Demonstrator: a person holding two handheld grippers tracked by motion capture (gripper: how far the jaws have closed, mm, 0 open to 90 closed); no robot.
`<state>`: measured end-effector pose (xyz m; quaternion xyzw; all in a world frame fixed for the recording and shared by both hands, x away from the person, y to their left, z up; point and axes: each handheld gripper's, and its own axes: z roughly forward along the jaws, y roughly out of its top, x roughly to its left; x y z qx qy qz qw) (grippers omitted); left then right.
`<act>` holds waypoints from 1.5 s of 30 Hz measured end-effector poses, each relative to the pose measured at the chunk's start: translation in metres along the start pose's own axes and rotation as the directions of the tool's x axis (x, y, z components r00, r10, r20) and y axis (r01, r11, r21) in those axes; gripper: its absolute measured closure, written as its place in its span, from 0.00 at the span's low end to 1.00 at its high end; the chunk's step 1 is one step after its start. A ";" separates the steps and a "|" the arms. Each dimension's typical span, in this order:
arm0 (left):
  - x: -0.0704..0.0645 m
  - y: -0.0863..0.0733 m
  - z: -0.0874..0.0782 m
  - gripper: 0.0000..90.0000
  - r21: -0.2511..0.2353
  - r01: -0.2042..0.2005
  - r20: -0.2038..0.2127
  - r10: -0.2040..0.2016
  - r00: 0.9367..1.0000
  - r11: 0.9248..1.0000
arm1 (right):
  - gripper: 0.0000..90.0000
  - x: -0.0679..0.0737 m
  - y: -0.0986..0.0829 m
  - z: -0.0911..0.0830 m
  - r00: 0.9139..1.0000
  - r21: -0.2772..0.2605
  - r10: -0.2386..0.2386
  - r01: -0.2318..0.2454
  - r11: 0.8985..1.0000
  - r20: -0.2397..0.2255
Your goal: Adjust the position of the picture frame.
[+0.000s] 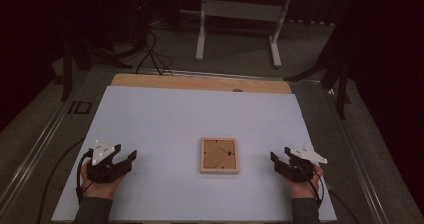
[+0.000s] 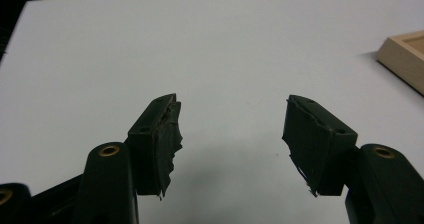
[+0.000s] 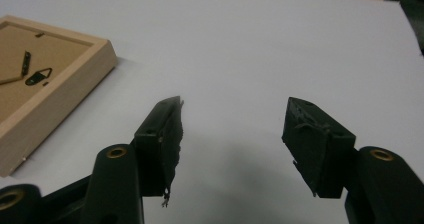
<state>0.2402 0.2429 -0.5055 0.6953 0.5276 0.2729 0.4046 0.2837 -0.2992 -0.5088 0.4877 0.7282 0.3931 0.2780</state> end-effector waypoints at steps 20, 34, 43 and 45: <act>-0.008 0.002 0.001 0.44 0.013 -0.044 0.026 0.044 0.999 0.999 | 0.60 0.004 0.010 0.000 0.999 -0.023 -0.023 0.023 0.999 -0.022; -0.014 0.001 -0.005 0.43 -0.001 0.002 0.035 -0.002 0.999 1.000 | 0.83 0.026 0.030 -0.002 0.995 -0.040 -0.071 0.069 0.997 -0.066; -0.023 0.008 0.003 0.43 -0.010 0.024 0.061 -0.023 0.998 1.000 | 0.99 0.046 0.040 0.010 0.991 -0.033 -0.091 0.088 0.996 -0.095; -0.025 0.009 0.004 0.43 -0.013 0.023 0.065 -0.022 0.998 1.000 | 0.99 0.052 0.041 0.016 0.989 -0.022 -0.097 0.095 0.995 -0.111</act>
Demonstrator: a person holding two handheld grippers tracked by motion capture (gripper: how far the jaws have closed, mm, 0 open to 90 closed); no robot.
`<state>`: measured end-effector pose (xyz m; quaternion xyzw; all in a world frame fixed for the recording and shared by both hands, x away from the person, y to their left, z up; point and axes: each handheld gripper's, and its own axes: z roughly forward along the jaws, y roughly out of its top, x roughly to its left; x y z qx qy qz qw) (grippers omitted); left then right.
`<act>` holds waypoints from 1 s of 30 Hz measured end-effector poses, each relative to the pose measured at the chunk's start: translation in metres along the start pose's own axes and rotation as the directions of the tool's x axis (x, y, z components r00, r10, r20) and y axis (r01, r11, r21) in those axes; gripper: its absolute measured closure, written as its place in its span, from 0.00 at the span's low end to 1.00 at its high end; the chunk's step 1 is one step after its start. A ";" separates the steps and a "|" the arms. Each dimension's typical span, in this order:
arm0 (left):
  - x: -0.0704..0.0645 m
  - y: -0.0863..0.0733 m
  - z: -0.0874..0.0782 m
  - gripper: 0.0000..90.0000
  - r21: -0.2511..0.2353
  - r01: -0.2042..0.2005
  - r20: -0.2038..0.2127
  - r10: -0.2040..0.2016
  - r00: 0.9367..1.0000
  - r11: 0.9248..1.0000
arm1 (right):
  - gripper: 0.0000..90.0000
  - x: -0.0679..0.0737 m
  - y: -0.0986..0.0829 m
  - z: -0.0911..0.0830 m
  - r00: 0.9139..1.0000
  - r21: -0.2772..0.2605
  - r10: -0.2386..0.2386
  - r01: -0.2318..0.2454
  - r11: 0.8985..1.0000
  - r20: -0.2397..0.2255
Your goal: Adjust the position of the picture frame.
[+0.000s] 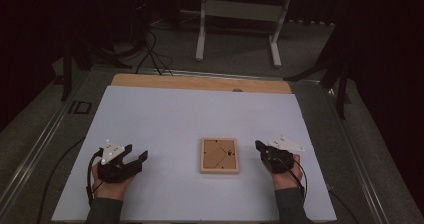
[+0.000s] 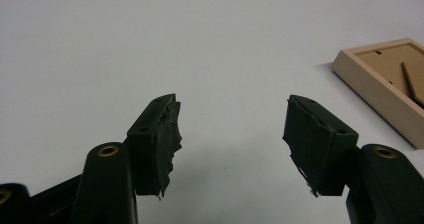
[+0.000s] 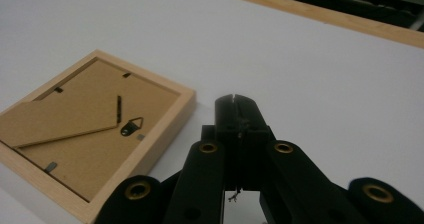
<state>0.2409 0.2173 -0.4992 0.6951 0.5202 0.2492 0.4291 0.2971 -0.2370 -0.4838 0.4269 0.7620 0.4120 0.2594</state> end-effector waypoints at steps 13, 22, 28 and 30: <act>-0.003 0.003 0.003 0.43 0.002 -0.044 -0.004 0.044 0.999 0.999 | 0.99 0.016 -0.005 0.021 0.998 0.040 -0.007 0.010 0.999 -0.064; -0.010 0.002 0.004 0.43 0.005 -0.074 0.008 0.074 0.997 0.997 | 0.99 0.024 -0.009 0.030 0.996 0.074 -0.015 0.022 0.997 -0.092; -0.012 0.002 0.004 0.43 0.006 -0.075 0.020 0.075 0.997 0.997 | 0.99 0.028 -0.010 0.035 0.995 0.098 -0.023 0.033 0.995 -0.101; -0.013 0.002 0.004 0.43 0.005 -0.078 0.027 0.077 0.997 0.997 | 0.99 0.029 -0.011 0.036 0.994 0.106 -0.023 0.034 0.994 -0.103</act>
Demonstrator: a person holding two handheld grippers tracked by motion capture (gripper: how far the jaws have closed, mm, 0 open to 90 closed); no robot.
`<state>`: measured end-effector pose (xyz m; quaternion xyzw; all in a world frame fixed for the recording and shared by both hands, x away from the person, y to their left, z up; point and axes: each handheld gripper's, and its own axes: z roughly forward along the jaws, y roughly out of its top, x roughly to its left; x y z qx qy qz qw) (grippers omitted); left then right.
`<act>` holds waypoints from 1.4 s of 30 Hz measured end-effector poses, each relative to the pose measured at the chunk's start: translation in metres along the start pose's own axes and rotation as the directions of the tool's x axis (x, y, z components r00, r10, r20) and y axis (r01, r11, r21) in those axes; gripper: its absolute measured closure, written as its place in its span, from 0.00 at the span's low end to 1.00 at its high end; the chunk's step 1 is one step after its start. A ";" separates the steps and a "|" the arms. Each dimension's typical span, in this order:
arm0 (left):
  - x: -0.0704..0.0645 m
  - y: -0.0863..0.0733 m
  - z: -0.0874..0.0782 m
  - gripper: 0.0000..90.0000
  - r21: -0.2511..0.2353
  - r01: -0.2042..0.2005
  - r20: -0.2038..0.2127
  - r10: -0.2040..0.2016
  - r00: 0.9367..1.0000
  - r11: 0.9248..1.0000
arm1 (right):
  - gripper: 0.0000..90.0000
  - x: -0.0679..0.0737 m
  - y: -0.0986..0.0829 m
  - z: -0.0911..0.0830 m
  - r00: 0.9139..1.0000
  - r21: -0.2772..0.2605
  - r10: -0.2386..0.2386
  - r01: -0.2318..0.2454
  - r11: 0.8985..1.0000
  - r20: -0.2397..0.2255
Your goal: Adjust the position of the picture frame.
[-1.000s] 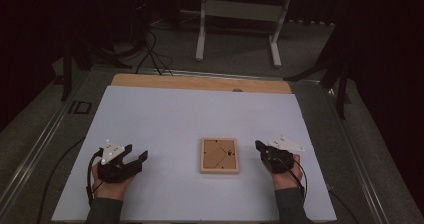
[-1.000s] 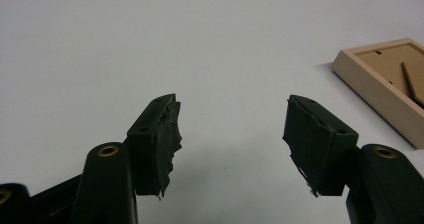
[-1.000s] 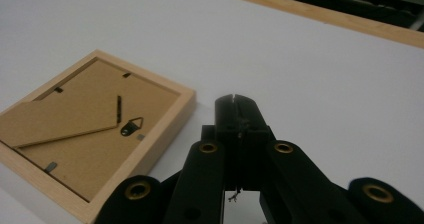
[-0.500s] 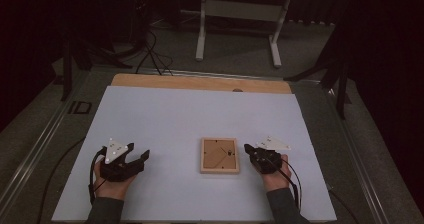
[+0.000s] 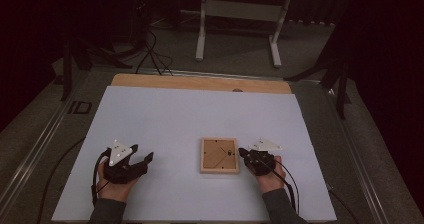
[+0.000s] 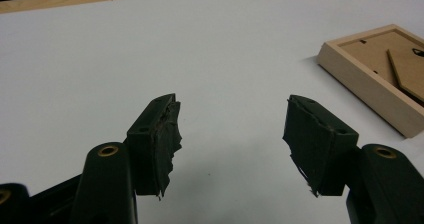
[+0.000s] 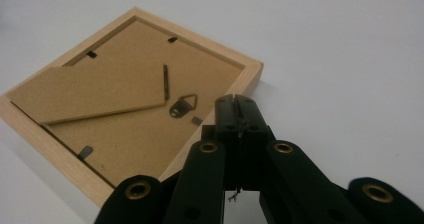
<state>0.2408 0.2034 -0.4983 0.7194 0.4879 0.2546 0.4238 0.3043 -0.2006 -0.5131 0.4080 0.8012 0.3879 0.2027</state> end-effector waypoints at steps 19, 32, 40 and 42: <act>-0.006 -0.001 -0.001 0.43 -0.005 -0.014 0.026 0.014 1.000 1.000 | 1.00 0.004 -0.006 0.004 1.000 0.066 0.016 -0.015 0.998 -0.012; -0.012 -0.001 -0.001 0.43 -0.001 -0.034 0.048 0.034 0.998 0.999 | 1.00 0.004 -0.006 0.006 1.000 0.067 0.017 -0.017 0.998 -0.003; -0.017 -0.001 0.001 0.43 0.006 -0.047 0.064 0.046 0.997 0.999 | 1.00 0.006 -0.006 0.007 1.000 0.063 0.016 -0.016 0.998 -0.002; -0.018 -0.001 0.001 0.43 0.008 -0.052 0.069 0.051 0.996 0.999 | 1.00 0.006 -0.006 0.007 1.000 0.063 0.015 -0.014 0.998 -0.003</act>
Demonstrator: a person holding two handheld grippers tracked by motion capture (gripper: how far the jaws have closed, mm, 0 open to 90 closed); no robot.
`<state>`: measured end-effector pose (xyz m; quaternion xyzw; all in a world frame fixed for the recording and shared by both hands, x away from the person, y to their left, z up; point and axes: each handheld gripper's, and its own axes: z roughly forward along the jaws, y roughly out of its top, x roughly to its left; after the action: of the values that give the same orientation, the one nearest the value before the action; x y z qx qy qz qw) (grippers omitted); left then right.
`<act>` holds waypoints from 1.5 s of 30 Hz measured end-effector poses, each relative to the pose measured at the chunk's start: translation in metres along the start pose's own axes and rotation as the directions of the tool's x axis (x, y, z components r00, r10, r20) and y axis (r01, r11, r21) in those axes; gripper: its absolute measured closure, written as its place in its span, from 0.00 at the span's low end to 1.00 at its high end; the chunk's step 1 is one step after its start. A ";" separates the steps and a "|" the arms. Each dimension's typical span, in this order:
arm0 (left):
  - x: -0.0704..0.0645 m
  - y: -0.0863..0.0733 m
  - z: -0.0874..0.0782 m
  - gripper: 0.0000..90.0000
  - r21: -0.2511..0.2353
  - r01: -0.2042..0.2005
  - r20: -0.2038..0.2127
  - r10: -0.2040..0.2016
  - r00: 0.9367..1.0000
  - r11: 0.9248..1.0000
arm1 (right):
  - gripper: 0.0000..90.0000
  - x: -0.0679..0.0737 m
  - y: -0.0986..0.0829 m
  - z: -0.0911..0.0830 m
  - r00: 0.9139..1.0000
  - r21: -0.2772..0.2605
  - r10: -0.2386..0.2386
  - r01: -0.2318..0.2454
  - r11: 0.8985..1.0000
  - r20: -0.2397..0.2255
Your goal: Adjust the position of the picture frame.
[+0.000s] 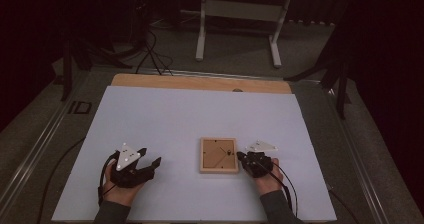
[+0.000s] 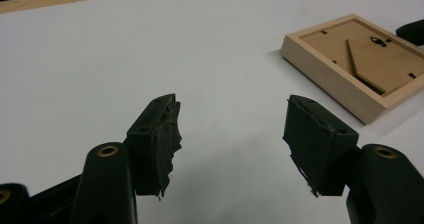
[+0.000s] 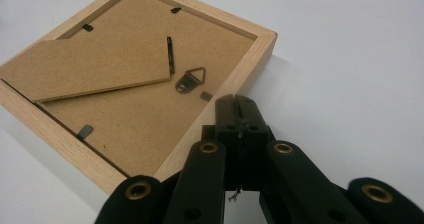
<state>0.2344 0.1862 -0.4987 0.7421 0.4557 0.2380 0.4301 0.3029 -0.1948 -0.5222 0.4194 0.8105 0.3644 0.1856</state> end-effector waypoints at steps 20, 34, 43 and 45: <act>-0.010 0.000 0.004 0.43 0.005 -0.026 0.035 0.026 0.999 1.000 | 1.00 0.004 0.003 0.006 1.000 -0.002 -0.002 0.002 1.000 -0.008; -0.012 0.000 0.007 0.43 0.008 -0.027 0.051 0.026 0.998 1.000 | 1.00 0.008 0.007 0.015 1.000 0.002 0.003 -0.003 1.000 -0.026; -0.015 0.001 0.008 0.43 0.008 -0.034 0.059 0.033 0.998 0.999 | 1.00 0.011 0.010 0.018 0.999 0.001 0.000 0.000 1.000 -0.038; -0.015 0.001 0.008 0.43 0.008 -0.034 0.059 0.033 0.998 0.999 | 1.00 0.011 0.010 0.018 0.999 0.001 0.000 0.000 1.000 -0.040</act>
<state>0.2336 0.1699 -0.5017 0.7583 0.4312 0.2211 0.4361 0.3124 -0.1742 -0.5268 0.4122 0.8141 0.3724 0.1693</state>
